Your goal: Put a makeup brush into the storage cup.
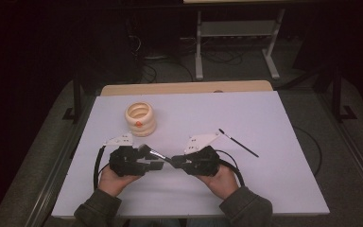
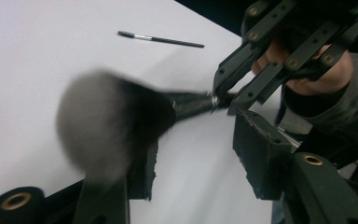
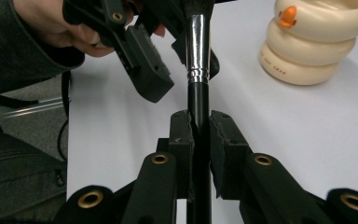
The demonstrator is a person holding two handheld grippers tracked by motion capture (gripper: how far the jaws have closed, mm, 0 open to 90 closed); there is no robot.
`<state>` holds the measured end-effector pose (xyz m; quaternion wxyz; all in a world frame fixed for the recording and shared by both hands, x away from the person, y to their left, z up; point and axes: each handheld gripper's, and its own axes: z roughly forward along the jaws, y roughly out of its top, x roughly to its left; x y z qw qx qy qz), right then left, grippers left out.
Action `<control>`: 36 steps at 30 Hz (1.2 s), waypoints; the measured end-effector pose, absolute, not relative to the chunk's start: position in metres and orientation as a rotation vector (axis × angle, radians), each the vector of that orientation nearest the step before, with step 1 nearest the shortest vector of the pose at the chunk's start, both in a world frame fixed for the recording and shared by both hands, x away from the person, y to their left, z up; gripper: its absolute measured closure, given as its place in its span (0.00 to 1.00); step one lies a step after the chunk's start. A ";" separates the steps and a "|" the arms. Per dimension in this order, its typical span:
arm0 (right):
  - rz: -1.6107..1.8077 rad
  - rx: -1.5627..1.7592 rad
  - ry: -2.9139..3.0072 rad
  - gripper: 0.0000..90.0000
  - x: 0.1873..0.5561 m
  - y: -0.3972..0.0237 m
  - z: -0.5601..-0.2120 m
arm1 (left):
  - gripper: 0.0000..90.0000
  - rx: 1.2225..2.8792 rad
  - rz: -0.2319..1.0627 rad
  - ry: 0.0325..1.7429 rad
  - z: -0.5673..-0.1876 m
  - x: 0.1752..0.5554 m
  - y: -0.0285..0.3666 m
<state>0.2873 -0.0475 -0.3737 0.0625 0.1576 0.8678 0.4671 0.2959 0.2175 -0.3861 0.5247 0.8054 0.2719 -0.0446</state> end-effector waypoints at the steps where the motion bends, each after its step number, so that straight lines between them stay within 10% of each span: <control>1: 1.405 0.458 2.631 0.88 0.288 -0.047 -0.376 | 0.58 1.925 -0.111 0.648 -0.386 0.296 0.217; 36: 1.358 0.327 2.655 0.85 0.283 -0.040 -0.396 | 0.86 1.955 -0.179 0.595 -0.384 0.298 0.209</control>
